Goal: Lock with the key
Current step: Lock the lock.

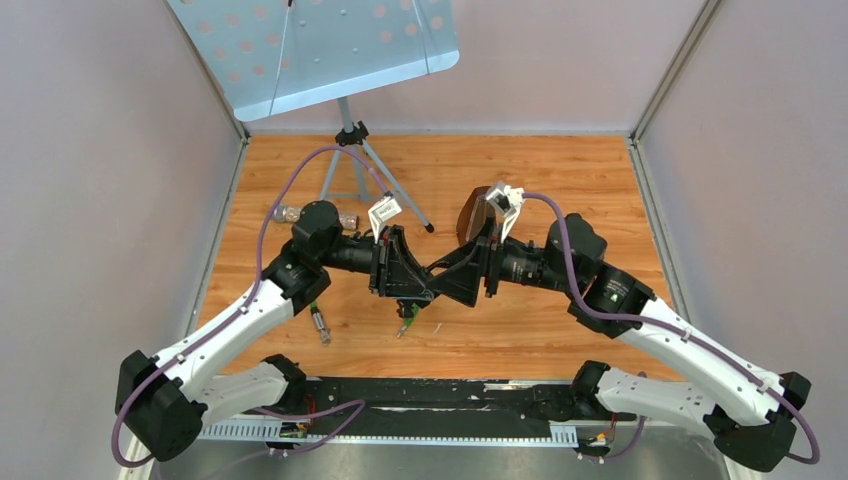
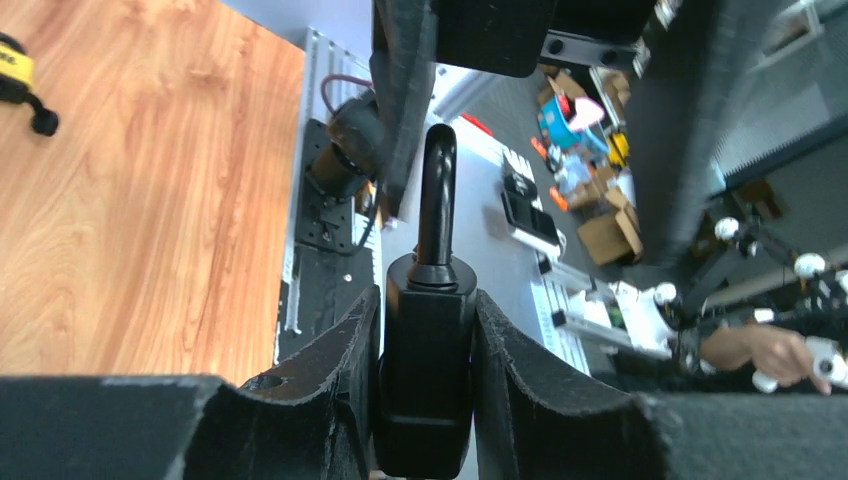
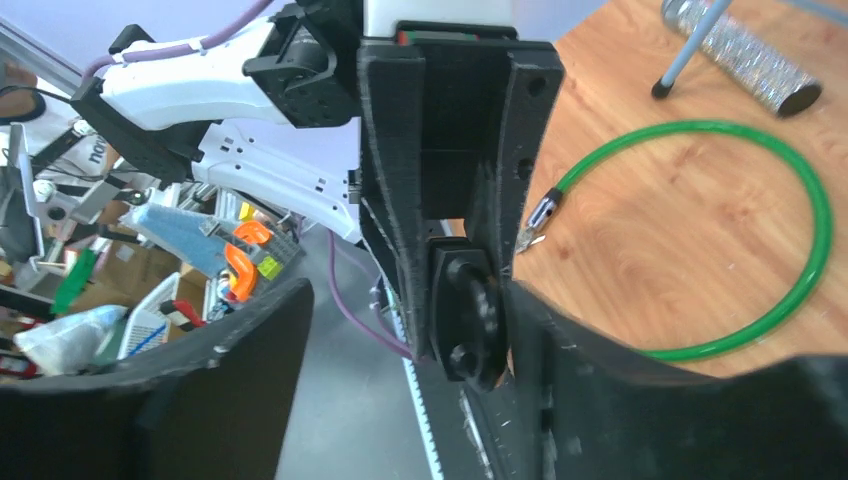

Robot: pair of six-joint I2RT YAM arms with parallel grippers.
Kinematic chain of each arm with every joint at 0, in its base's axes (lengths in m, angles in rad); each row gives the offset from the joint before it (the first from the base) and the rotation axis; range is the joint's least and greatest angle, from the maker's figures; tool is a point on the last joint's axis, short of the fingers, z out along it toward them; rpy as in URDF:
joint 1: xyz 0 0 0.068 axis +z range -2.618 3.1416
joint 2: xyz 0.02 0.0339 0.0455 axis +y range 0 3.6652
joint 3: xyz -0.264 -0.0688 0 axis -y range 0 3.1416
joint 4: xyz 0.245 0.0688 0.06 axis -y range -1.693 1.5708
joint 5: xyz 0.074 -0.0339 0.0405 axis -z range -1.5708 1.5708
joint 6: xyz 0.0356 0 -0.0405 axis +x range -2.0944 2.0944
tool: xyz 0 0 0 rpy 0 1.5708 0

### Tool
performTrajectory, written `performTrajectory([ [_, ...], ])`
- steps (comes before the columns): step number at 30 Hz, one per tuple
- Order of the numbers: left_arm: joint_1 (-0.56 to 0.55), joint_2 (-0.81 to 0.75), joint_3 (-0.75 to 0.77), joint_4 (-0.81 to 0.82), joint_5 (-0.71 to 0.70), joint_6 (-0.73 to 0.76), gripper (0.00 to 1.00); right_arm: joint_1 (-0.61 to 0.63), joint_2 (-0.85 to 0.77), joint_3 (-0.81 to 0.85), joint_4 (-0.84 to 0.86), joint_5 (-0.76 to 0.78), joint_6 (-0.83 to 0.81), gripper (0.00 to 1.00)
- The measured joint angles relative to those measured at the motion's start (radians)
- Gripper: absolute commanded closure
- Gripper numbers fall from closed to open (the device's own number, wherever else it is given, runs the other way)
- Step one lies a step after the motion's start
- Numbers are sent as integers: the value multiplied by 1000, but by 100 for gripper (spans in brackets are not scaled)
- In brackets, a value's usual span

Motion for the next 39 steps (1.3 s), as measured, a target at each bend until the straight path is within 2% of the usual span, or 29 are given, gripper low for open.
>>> performTrajectory([
  [2,-2,2,-6,5,-44,-23,100,0,-20,-8,19,15,9,12],
  [5,-6,-12,-34,58,-126,-84,100,0,-85,-72,68,54,16,8],
  [11,-20,-92,-109,154,-369,-183,100,-1,-187,-242,202,121,39,8],
  [15,-27,-126,-134,259,-499,-225,100,-1,-190,-320,312,152,60,12],
  [23,-38,-140,-153,444,-635,-304,100,13,-67,-336,502,146,91,26],
  [27,-44,-141,-181,520,-668,-333,100,45,14,-336,617,142,93,31],
  [33,-46,-141,-209,609,-689,-356,100,78,102,-325,734,143,84,43],
  [36,-46,-141,-219,651,-692,-365,100,87,134,-310,763,144,77,63],
  [39,-46,-141,-229,699,-691,-372,100,91,149,-305,789,145,71,77],
])
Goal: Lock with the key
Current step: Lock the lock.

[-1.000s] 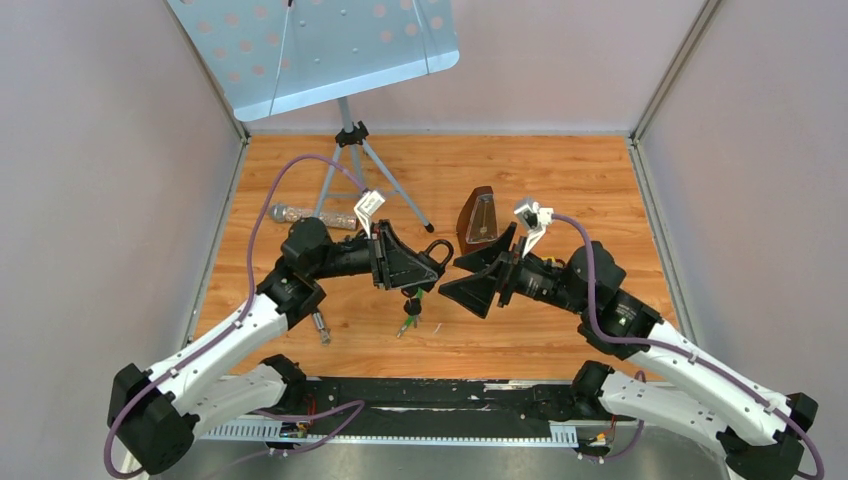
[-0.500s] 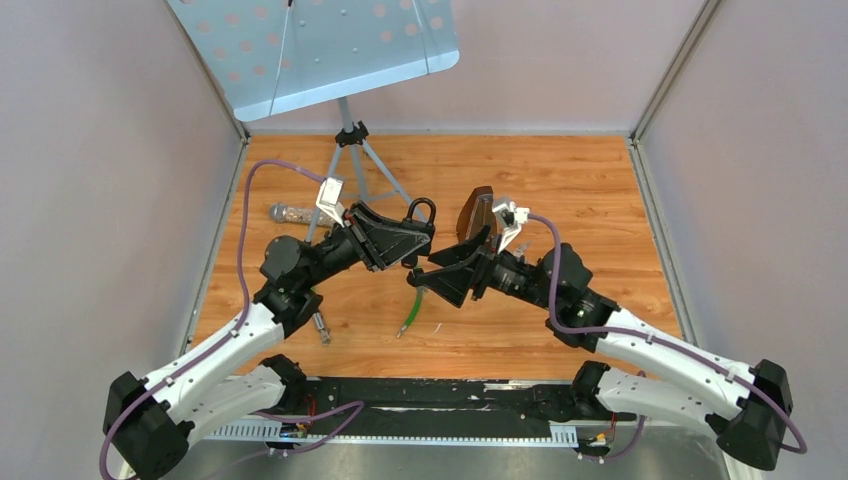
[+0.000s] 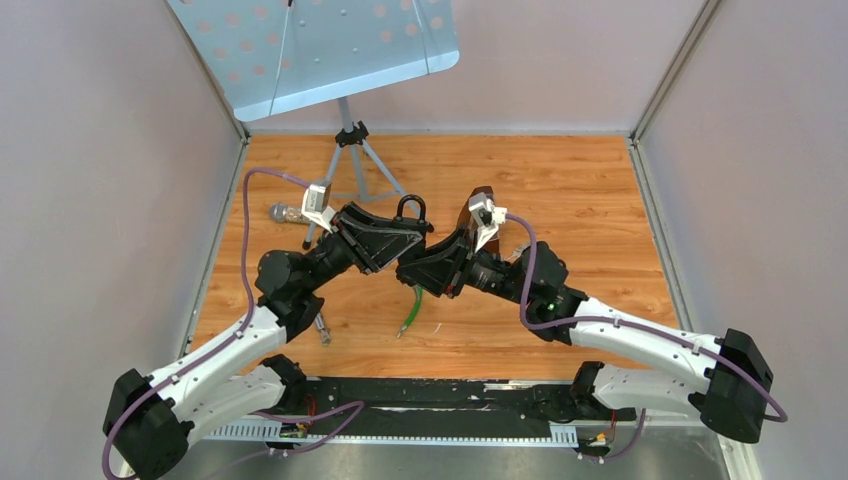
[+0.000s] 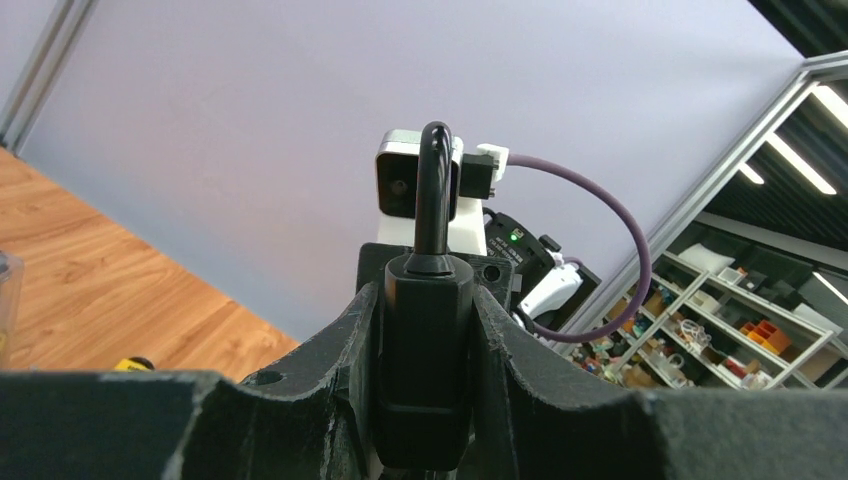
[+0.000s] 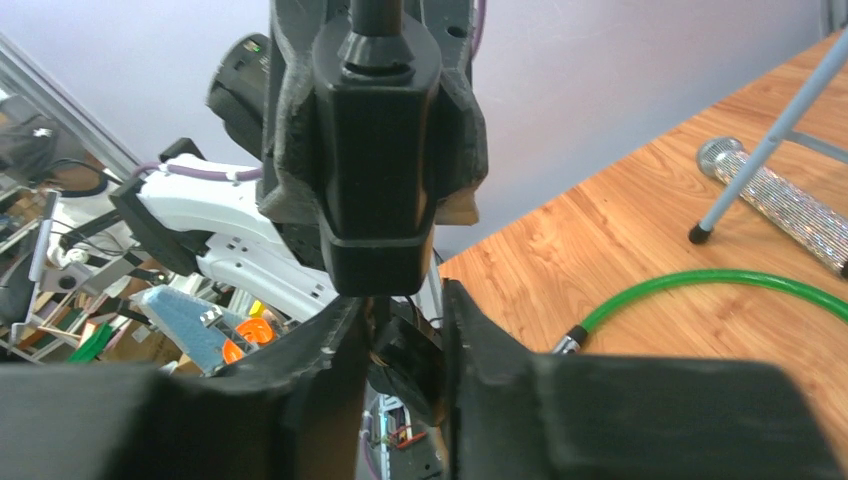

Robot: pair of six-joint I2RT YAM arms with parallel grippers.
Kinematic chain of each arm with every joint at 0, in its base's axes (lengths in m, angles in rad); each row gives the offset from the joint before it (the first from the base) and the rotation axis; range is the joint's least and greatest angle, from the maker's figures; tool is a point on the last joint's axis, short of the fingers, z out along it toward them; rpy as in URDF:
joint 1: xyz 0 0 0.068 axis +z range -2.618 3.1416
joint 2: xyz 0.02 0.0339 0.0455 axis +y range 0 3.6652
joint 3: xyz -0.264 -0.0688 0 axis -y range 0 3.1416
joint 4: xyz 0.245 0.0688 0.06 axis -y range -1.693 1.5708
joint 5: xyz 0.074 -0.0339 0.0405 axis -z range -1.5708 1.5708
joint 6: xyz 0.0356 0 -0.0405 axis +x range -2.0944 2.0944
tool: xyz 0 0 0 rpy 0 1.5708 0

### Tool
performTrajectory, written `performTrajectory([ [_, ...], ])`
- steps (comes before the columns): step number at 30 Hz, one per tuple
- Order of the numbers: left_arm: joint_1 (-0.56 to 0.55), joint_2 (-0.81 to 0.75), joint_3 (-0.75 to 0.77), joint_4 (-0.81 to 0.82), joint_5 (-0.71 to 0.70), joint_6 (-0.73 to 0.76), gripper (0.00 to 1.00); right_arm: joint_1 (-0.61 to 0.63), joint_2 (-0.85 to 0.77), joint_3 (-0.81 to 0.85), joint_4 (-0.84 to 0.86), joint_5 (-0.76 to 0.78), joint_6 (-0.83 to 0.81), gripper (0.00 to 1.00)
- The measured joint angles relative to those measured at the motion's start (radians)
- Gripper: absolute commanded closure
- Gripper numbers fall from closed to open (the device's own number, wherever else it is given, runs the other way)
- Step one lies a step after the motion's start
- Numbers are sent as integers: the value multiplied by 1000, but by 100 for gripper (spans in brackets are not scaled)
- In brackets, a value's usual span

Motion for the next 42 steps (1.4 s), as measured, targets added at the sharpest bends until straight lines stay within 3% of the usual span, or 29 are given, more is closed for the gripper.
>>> performTrajectory([
  [5,0,5,-25,105,5,-3,100,6,6,-9,87,-2,8,100],
  [11,0,57,-52,267,9,-29,100,9,9,-15,111,-4,3,100],
  [19,0,75,-53,307,-5,-26,100,31,17,-15,114,32,-38,100],
  [30,-1,-20,-53,62,-105,57,100,89,29,-29,71,188,-91,100],
  [42,-33,-69,-54,-129,-111,128,100,104,-29,-101,24,188,-97,100],
])
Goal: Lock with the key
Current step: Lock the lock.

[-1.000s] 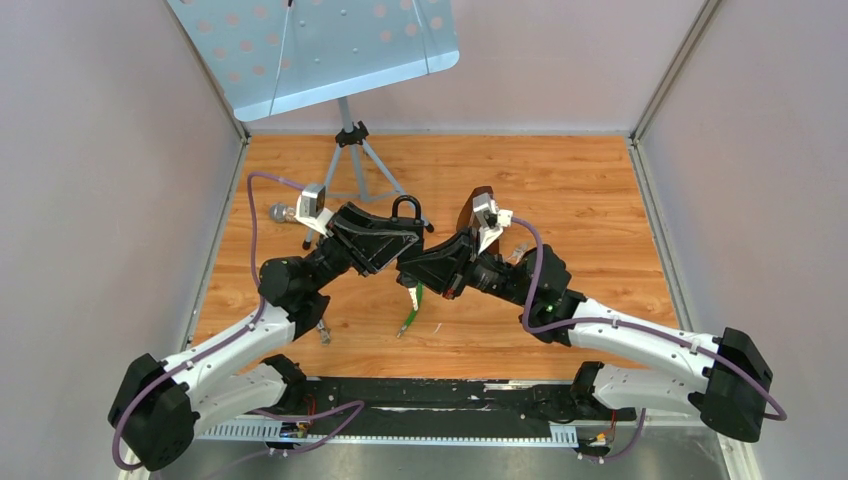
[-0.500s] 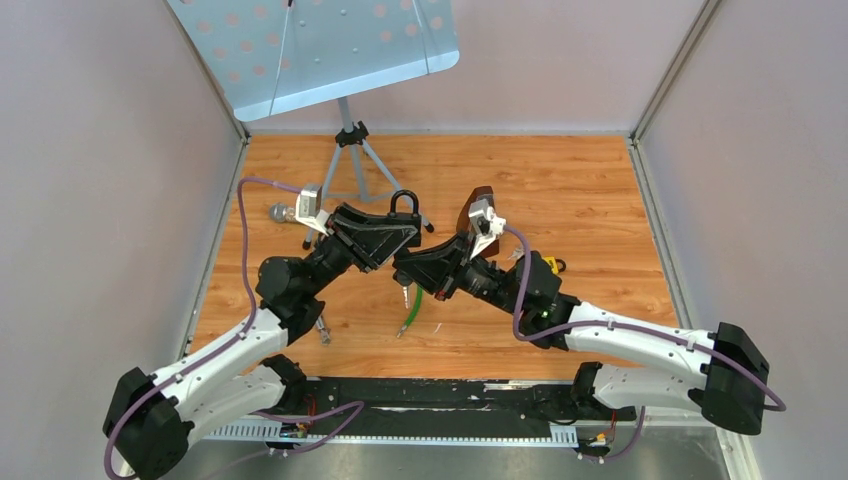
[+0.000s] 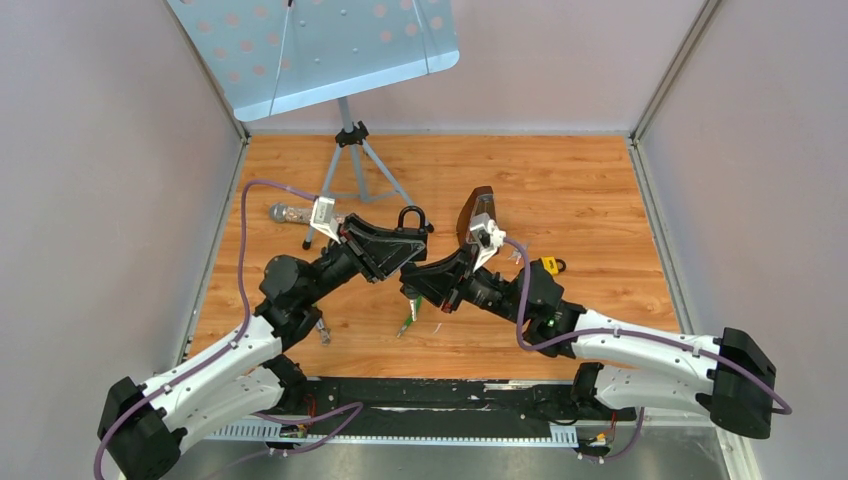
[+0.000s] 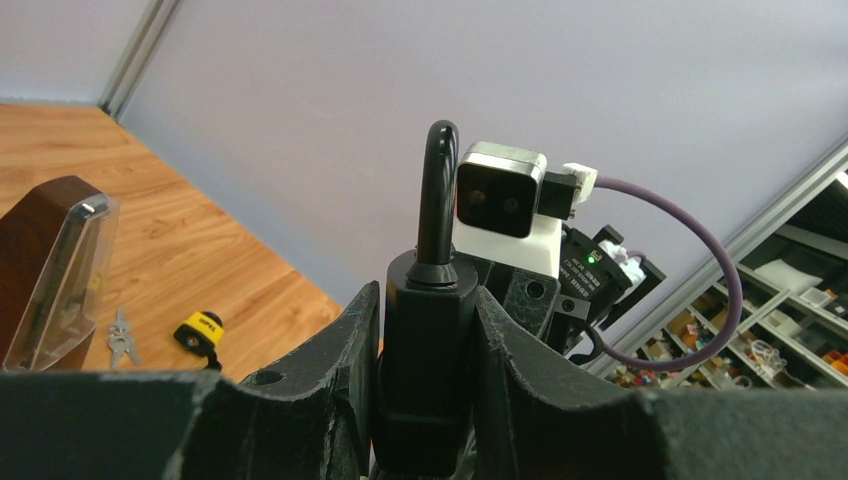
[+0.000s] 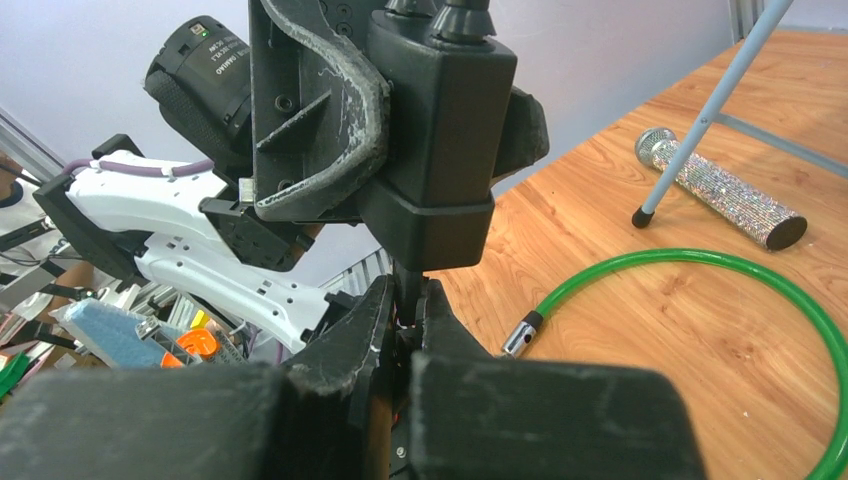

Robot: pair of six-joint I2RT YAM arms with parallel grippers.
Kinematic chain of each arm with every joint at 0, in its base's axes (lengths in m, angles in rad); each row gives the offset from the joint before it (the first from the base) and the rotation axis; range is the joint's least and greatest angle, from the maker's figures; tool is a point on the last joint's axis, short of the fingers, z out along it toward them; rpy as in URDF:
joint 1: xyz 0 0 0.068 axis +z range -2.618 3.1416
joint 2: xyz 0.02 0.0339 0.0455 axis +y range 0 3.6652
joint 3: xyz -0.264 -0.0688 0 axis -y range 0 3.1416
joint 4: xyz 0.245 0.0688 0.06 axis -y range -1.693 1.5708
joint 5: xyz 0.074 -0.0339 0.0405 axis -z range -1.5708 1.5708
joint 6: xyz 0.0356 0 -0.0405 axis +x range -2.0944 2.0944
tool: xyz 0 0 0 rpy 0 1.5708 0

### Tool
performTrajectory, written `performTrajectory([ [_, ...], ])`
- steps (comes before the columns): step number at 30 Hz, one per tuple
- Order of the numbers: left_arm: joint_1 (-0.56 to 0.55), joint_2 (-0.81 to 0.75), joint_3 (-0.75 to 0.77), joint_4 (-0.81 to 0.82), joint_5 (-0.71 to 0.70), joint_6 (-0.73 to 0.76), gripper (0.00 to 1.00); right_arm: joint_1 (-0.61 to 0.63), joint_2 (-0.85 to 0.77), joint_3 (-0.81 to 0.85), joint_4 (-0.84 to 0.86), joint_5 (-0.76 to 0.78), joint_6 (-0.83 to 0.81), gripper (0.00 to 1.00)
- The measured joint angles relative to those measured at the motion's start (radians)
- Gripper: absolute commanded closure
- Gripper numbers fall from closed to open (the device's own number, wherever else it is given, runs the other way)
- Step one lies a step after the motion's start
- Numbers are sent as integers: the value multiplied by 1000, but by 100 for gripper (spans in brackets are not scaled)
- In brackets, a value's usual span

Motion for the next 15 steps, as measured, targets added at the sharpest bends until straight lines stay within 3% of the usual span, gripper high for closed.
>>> performTrajectory([
  [7,2,3,-16,37,5,4,100,11,22,-9,43,21,16,100],
  [15,41,16,-23,160,-77,-38,100,16,161,112,108,56,26,100],
])
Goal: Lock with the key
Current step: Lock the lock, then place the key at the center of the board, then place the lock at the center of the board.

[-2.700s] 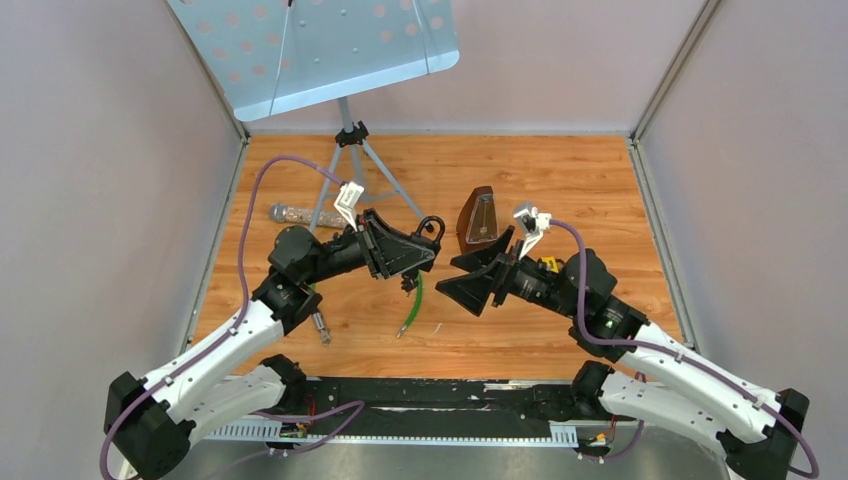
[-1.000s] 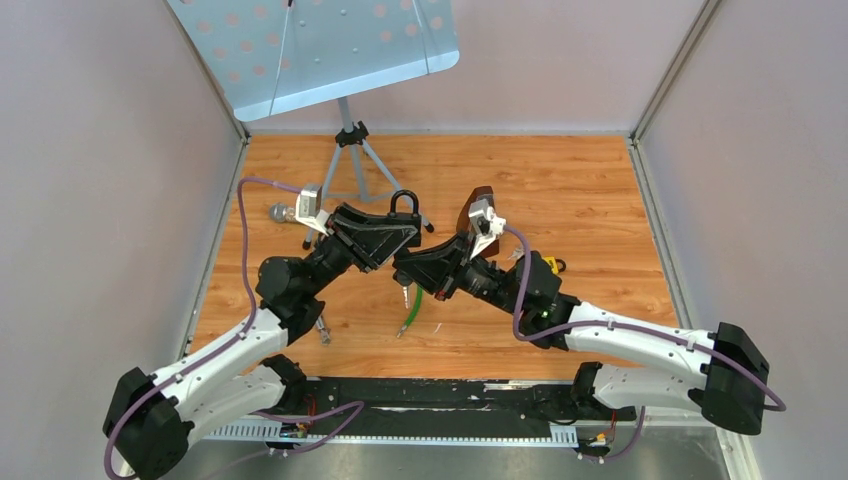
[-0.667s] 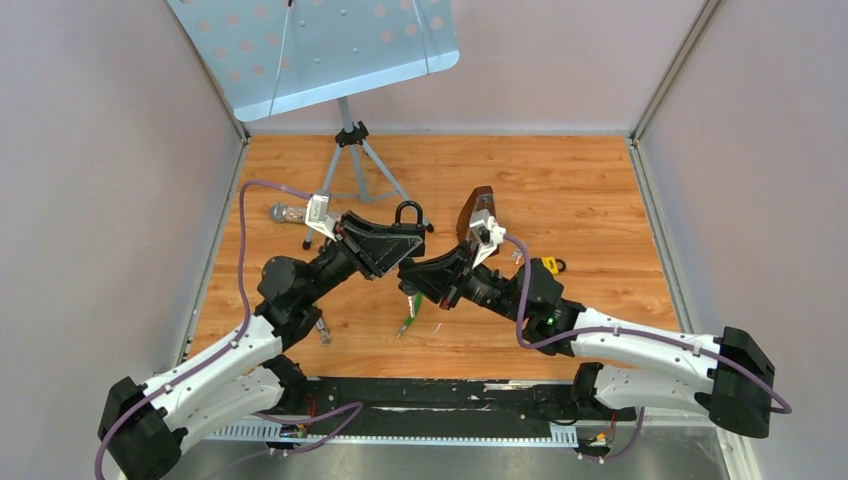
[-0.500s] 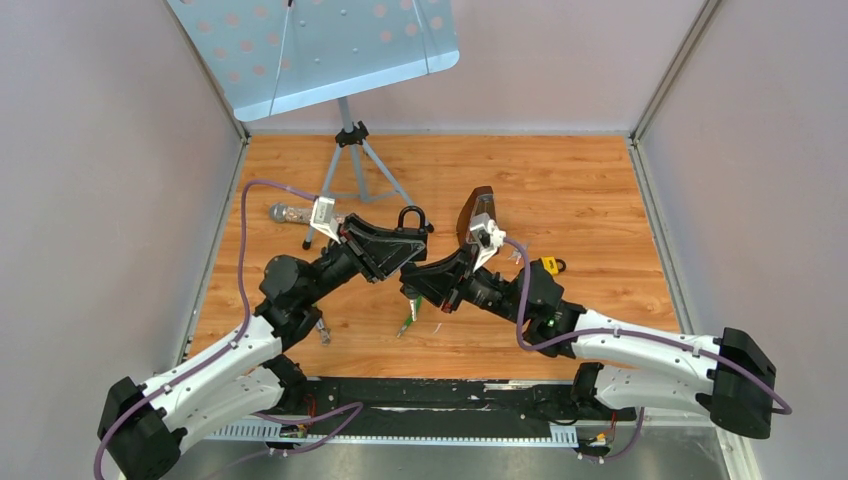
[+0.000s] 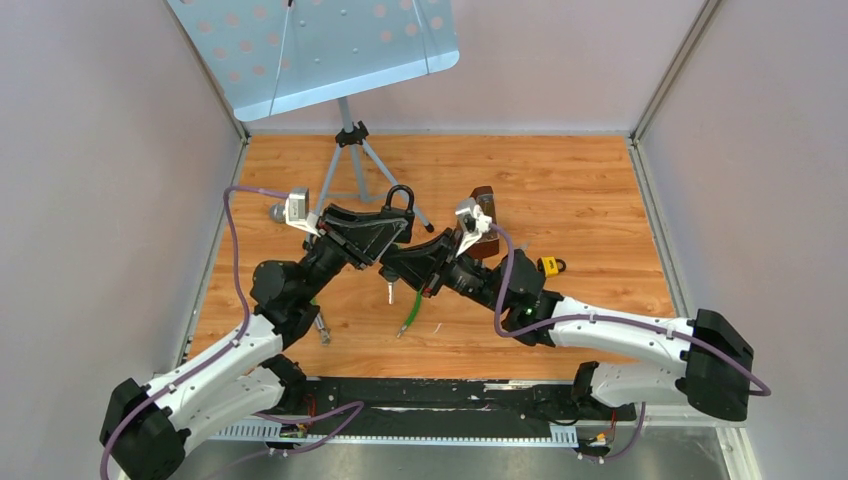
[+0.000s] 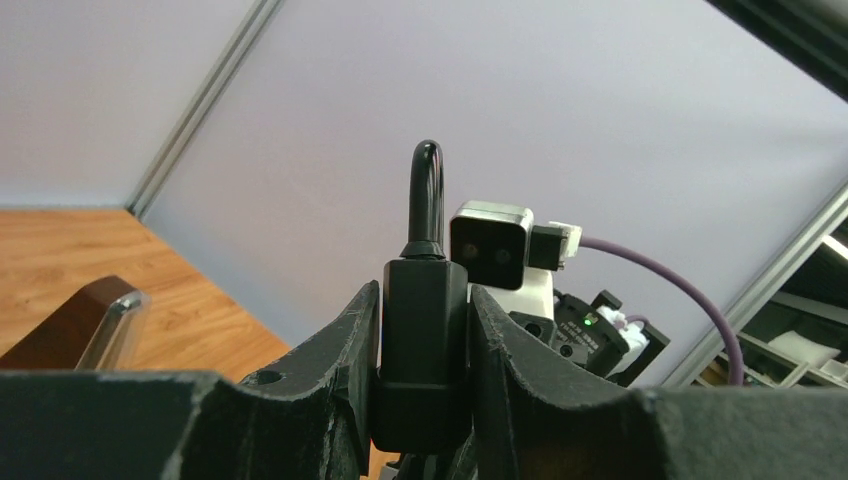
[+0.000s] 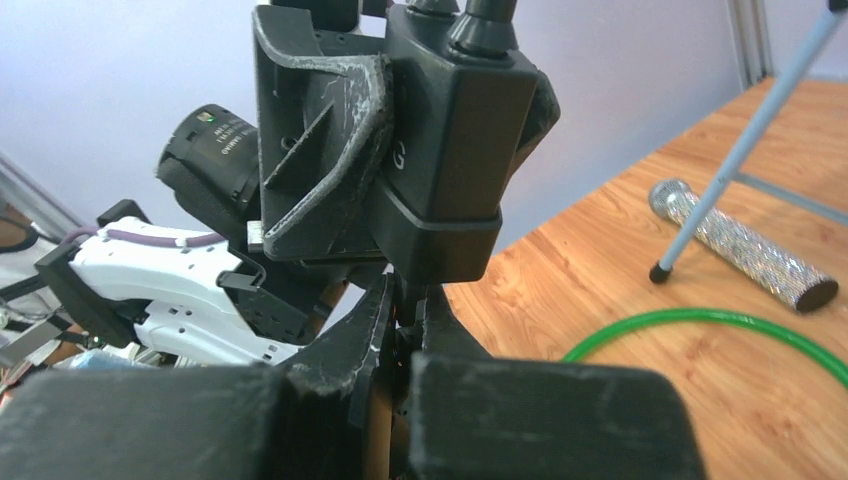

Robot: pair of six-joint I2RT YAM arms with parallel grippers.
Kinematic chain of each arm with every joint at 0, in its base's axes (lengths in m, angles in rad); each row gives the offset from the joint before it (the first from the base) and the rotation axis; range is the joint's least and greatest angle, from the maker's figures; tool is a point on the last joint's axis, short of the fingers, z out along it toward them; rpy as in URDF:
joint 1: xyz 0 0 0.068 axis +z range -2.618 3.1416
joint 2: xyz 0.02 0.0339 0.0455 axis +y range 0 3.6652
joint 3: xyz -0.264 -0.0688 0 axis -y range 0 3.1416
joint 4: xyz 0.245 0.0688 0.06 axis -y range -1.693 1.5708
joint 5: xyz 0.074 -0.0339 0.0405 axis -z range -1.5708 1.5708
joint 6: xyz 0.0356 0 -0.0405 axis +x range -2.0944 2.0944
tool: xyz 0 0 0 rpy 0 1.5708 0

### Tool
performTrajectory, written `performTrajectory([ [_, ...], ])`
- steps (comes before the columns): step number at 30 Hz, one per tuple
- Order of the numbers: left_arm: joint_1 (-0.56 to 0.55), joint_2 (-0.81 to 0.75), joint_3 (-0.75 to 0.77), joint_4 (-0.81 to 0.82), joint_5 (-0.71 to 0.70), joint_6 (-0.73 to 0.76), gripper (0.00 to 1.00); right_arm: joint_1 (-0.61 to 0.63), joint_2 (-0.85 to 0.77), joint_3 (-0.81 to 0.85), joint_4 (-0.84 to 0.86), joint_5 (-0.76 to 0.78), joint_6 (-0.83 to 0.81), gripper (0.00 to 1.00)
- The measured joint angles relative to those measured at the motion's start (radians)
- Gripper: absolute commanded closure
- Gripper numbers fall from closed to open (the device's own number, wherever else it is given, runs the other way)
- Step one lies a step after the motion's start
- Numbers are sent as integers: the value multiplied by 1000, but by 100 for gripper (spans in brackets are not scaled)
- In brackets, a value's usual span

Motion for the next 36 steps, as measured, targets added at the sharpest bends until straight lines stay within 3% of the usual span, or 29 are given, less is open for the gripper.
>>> performTrajectory([
  [4,-2,-15,0,61,-23,-21,100,-2,1,-2,4,-119,-36,100],
  [7,-8,-37,1,77,-38,-24,100,28,4,-57,-104,-214,-62,100],
  [10,-10,-61,2,58,-50,-20,100,46,2,-93,-198,-212,-68,100],
  [15,-11,-86,30,-1,-56,-3,100,44,-40,-132,-291,-144,-66,100],
  [20,-11,-110,49,-134,-47,37,100,35,-105,-140,-390,39,-6,100],
  [28,-25,-85,21,-460,-45,101,100,-161,-198,-287,-593,216,264,100],
  [36,-157,238,-71,-497,-142,70,100,-317,-293,-417,-721,238,492,100],
])
